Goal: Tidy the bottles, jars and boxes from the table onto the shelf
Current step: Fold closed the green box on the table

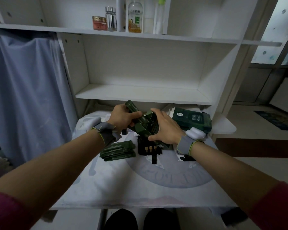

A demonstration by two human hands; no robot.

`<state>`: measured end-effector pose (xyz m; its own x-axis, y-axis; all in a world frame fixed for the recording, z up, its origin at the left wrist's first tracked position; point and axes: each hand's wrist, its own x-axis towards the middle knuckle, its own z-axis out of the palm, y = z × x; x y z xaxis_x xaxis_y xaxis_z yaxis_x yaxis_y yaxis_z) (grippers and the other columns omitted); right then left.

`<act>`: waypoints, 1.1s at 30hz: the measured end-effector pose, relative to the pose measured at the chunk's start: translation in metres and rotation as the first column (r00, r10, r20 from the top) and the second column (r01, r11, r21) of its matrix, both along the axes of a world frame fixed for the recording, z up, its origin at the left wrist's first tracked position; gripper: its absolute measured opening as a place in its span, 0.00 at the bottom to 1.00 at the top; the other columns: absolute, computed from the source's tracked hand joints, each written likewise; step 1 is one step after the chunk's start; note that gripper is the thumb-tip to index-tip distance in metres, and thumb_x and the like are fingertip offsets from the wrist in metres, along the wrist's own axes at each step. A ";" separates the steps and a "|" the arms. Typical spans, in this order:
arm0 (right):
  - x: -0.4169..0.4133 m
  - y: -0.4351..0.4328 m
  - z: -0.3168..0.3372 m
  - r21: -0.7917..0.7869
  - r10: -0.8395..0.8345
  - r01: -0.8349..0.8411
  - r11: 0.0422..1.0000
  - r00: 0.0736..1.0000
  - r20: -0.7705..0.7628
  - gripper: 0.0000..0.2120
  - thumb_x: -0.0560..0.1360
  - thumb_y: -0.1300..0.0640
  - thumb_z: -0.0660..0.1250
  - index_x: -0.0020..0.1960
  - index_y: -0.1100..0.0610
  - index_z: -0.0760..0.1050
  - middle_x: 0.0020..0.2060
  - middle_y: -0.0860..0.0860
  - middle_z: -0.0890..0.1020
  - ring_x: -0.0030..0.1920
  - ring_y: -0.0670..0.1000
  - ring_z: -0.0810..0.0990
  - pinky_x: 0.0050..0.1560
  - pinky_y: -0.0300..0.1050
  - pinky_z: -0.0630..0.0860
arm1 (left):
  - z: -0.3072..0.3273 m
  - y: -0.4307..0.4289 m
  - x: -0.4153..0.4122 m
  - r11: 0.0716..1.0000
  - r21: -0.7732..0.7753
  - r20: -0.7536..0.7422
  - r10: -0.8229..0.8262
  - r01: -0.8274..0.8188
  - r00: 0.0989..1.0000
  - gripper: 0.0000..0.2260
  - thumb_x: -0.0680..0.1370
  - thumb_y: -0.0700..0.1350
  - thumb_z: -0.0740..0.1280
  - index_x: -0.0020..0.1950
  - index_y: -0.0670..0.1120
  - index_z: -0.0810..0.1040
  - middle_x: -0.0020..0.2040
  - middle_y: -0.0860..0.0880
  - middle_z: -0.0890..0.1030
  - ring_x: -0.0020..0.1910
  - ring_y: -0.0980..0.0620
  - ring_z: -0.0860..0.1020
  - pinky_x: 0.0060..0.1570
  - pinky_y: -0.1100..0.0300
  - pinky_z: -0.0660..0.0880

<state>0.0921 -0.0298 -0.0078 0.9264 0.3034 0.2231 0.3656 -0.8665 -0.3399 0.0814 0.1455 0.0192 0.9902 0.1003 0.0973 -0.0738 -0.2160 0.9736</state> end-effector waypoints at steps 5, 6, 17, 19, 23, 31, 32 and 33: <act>0.001 0.000 -0.001 0.024 -0.046 0.045 0.999 0.999 0.026 0.52 0.62 0.46 0.79 0.75 0.48 0.50 0.68 0.54 0.67 0.68 0.58 0.67 0.62 0.61 0.70 | 0.001 0.002 0.000 0.991 0.118 -0.011 -0.063 0.063 0.998 0.12 0.74 0.44 0.73 0.47 0.35 0.80 0.23 0.49 0.77 0.16 0.55 0.70 0.16 0.67 0.63; 0.002 -0.001 -0.001 0.045 -0.060 0.059 0.997 0.998 0.025 0.52 0.62 0.46 0.79 0.75 0.48 0.50 0.68 0.54 0.67 0.68 0.59 0.67 0.62 0.61 0.71 | 0.001 0.003 0.001 0.988 0.132 -0.015 -0.074 0.075 0.997 0.12 0.74 0.45 0.73 0.47 0.36 0.80 0.24 0.49 0.78 0.16 0.55 0.70 0.17 0.67 0.63; 0.004 0.001 -0.001 0.200 -0.174 0.167 0.966 0.985 0.019 0.52 0.61 0.48 0.80 0.75 0.50 0.51 0.69 0.55 0.66 0.68 0.59 0.67 0.63 0.61 0.71 | -0.011 0.003 0.000 0.975 0.195 -0.014 -0.106 0.107 0.994 0.04 0.75 0.40 0.71 0.41 0.40 0.82 0.30 0.44 0.78 0.23 0.51 0.72 0.24 0.63 0.64; 0.004 0.002 -0.001 0.237 -0.169 0.165 0.957 0.986 -0.006 0.52 0.61 0.48 0.80 0.75 0.50 0.52 0.70 0.55 0.66 0.69 0.58 0.67 0.64 0.59 0.70 | -0.013 0.002 -0.001 0.971 0.208 0.012 -0.124 0.119 0.992 0.03 0.73 0.38 0.72 0.39 0.40 0.83 0.32 0.45 0.79 0.26 0.51 0.72 0.24 0.63 0.68; 0.004 0.005 -0.005 0.292 -0.140 0.153 0.944 0.988 -0.063 0.52 0.61 0.47 0.80 0.75 0.52 0.53 0.70 0.55 0.66 0.68 0.58 0.67 0.64 0.52 0.70 | -0.016 0.004 -0.004 0.962 0.253 0.102 -0.129 0.100 0.986 0.06 0.73 0.36 0.72 0.37 0.43 0.81 0.31 0.52 0.79 0.26 0.56 0.72 0.28 0.63 0.71; 0.005 0.004 -0.005 0.005 -0.234 0.234 0.972 0.971 0.046 0.49 0.66 0.50 0.77 0.76 0.49 0.49 0.70 0.57 0.63 0.69 0.62 0.63 0.63 0.62 0.65 | -0.025 0.030 0.004 0.823 0.564 0.037 -0.102 0.063 0.994 0.01 0.73 0.39 0.72 0.42 0.43 0.82 0.32 0.52 0.79 0.25 0.61 0.75 0.26 0.71 0.68; 0.005 0.004 -0.005 -0.003 -0.236 0.236 0.972 0.971 0.044 0.49 0.66 0.51 0.77 0.77 0.49 0.49 0.70 0.57 0.63 0.69 0.62 0.63 0.63 0.61 0.64 | -0.028 0.035 0.006 0.705 0.699 -0.056 -0.117 0.123 0.992 0.03 0.73 0.42 0.72 0.46 0.44 0.83 0.37 0.51 0.80 0.32 0.60 0.78 0.33 0.70 0.71; 0.006 0.004 -0.005 -0.010 -0.236 0.236 0.972 0.971 0.039 0.49 0.66 0.51 0.77 0.77 0.49 0.49 0.70 0.57 0.63 0.69 0.62 0.63 0.63 0.61 0.64 | -0.033 0.039 0.008 0.573 0.796 -0.159 -0.112 0.194 0.981 0.08 0.74 0.44 0.72 0.52 0.45 0.83 0.44 0.49 0.82 0.42 0.55 0.80 0.41 0.66 0.74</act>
